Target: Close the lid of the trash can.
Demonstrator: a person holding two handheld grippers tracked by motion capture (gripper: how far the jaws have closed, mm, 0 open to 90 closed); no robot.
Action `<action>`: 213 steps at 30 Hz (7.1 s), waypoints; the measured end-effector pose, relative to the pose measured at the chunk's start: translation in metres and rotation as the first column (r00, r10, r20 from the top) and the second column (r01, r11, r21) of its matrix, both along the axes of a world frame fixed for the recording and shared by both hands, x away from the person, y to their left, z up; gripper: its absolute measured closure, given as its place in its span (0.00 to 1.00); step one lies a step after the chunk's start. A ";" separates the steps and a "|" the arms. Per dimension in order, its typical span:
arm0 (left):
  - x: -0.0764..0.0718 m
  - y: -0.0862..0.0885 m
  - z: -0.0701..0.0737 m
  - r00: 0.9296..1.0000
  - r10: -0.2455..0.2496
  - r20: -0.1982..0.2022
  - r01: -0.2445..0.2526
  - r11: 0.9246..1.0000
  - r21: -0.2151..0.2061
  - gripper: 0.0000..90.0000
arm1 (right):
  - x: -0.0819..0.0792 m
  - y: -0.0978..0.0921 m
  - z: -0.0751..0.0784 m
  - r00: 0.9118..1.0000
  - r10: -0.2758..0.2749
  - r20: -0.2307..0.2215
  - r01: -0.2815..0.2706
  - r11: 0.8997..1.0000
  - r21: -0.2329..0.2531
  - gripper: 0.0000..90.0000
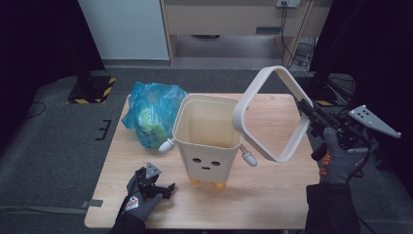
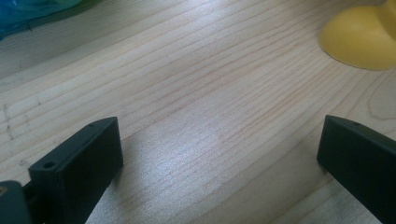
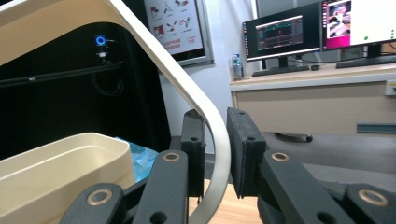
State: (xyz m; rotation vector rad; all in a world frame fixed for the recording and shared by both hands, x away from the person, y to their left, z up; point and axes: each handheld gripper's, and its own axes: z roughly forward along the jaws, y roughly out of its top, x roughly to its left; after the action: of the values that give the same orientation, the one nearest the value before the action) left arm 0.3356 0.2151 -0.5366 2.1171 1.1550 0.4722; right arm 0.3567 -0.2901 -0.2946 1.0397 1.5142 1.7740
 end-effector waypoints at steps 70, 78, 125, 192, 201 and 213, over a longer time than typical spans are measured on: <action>0.000 0.000 0.000 1.000 -0.005 0.000 0.005 1.000 0.000 0.00 | 0.045 0.103 0.028 0.977 0.195 -0.083 -0.203 0.975 -0.095 0.86; 0.000 0.000 0.000 1.000 -0.006 0.000 0.006 1.000 0.000 0.00 | 0.050 0.109 0.025 0.976 0.195 -0.095 -0.205 0.973 -0.105 0.86; 0.001 0.000 0.000 1.000 -0.009 -0.002 0.009 1.000 0.001 0.00 | 0.073 0.134 0.001 0.955 0.209 -0.212 -0.247 0.954 -0.172 0.83; 0.001 0.000 0.000 1.000 -0.007 0.000 0.007 1.000 0.000 0.00 | 0.068 0.132 0.005 0.966 0.177 -0.187 -0.211 0.960 -0.186 0.62; 0.000 0.000 0.000 1.000 -0.007 0.000 0.007 1.000 0.000 0.00 | 0.059 0.118 0.007 0.978 0.145 -0.150 -0.176 0.959 -0.221 0.56; 0.000 0.000 0.000 1.000 -0.007 0.001 0.007 1.000 0.000 0.00 | 0.050 0.095 0.000 0.983 0.114 -0.147 -0.143 0.967 -0.210 0.54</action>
State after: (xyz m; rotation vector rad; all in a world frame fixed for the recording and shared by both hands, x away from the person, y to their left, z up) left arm 0.3361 0.2154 -0.5367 2.1203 1.1467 0.4696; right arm 0.4068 -0.1955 -0.2947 0.9849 1.8523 1.6017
